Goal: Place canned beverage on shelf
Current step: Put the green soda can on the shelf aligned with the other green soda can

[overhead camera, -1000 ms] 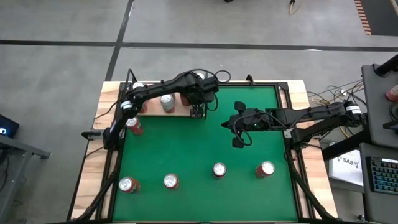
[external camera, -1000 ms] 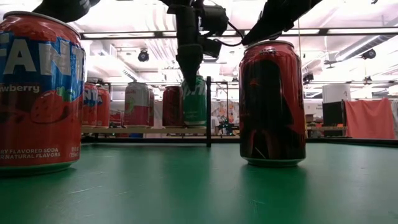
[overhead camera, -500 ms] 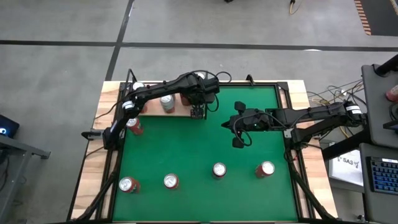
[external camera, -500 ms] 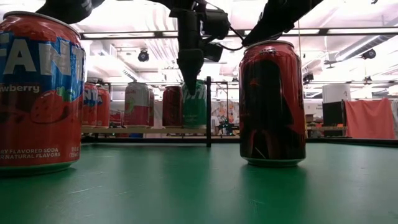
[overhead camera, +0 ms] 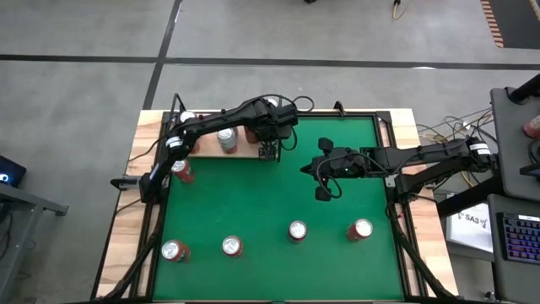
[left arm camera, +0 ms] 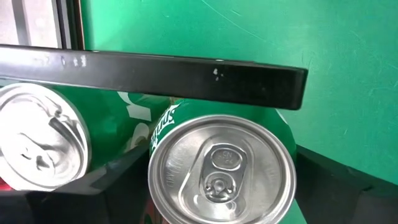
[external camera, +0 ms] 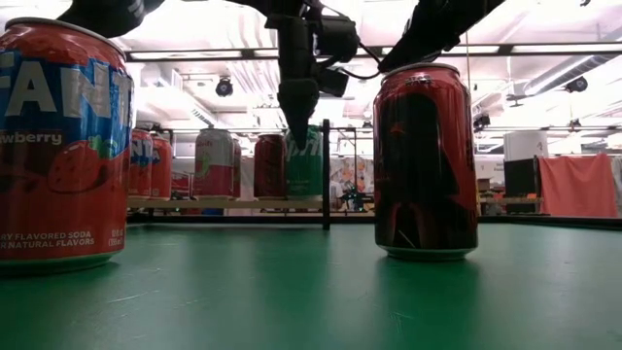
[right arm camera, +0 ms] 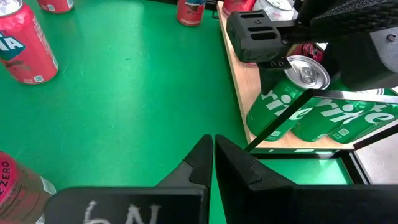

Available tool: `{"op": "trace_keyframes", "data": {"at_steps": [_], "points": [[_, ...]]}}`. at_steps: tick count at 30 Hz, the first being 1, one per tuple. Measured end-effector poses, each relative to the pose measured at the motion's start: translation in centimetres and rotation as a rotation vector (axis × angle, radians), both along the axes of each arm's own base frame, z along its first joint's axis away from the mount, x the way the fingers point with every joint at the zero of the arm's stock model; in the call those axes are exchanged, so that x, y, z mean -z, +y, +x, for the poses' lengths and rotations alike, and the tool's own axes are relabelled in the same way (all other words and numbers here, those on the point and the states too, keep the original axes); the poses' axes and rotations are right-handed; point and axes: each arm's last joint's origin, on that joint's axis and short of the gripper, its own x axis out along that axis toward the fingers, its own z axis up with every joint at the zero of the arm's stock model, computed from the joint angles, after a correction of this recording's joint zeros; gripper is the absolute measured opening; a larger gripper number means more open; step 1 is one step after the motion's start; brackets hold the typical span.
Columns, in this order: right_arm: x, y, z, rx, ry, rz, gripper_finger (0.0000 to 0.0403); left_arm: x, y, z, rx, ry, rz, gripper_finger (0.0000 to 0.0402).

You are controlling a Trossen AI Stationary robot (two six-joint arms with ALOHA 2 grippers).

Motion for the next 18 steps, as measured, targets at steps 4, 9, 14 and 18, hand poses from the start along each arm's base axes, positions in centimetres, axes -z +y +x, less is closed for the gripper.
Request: {"op": "trace_keyframes", "data": {"at_steps": [4,9,14,18], "points": [[0.00,0.00,0.00,0.000,0.000,0.000,0.0009,0.02,0.04,0.04,0.005,-0.002,0.003,0.0321],[0.00,0.00,0.00,0.000,0.000,0.000,0.0009,0.02,0.09,0.06,0.004,-0.005,0.005,0.0326],[0.00,0.00,0.00,0.000,0.000,0.000,0.0009,0.01,0.11,0.09,0.004,-0.008,0.006,0.0327],[0.00,0.00,0.00,0.000,0.000,0.000,0.0009,0.02,0.11,0.09,0.004,-0.008,0.006,0.0328]]}}
